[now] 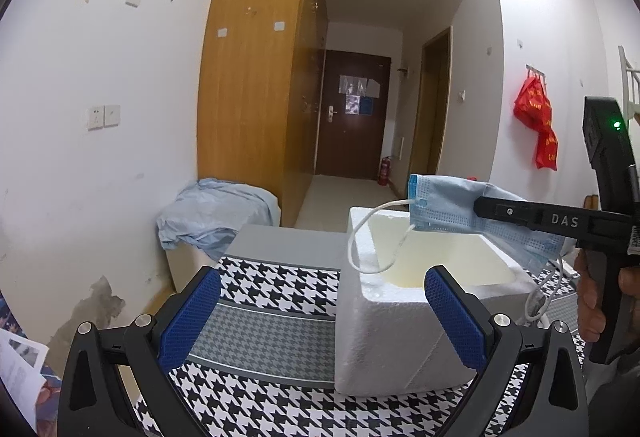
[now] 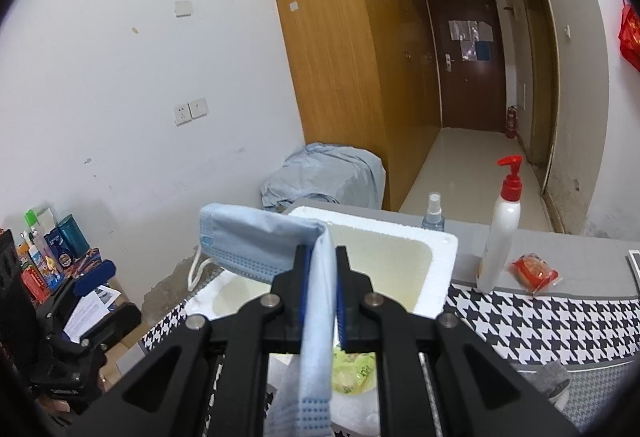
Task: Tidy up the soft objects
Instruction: 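Lower the blue mask into the box and open the right gripper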
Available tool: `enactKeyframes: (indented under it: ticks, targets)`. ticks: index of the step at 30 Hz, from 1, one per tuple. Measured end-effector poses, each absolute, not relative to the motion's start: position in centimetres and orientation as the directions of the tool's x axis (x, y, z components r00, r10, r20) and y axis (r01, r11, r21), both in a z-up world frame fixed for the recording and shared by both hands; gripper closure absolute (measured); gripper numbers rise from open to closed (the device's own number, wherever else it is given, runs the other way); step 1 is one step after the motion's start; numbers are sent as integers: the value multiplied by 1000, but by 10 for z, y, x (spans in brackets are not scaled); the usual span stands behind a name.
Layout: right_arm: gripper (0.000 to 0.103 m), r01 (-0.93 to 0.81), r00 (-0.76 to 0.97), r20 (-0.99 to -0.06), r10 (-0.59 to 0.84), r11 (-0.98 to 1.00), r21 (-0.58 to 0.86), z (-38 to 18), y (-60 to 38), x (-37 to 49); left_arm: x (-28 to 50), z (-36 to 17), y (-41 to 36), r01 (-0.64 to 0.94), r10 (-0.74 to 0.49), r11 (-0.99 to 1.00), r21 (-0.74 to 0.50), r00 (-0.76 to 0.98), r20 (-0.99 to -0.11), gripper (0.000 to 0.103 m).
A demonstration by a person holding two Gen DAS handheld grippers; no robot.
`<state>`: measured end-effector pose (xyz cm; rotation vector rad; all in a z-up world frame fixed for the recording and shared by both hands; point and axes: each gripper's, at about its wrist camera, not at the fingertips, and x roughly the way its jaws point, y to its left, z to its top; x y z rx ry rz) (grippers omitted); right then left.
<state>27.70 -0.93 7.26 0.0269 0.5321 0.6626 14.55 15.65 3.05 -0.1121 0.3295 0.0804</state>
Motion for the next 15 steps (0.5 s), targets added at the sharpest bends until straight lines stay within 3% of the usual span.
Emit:
enactKeyframes:
  ticks: [10, 11, 15]
  targets:
    - [87, -536, 663, -507, 551, 822, 193, 65, -6, 296, 151, 29, 162, -109, 66, 988, -110, 940, -334, 1]
    - [79, -531, 665, -511, 545, 826, 189, 64, -6, 298, 152, 29, 162, -108, 66, 988, -110, 941, -333, 1]
    - [29, -522, 666, -531, 524, 836, 172, 61, -3, 301, 154, 28, 161, -106, 64, 988, -108, 940, -336, 1]
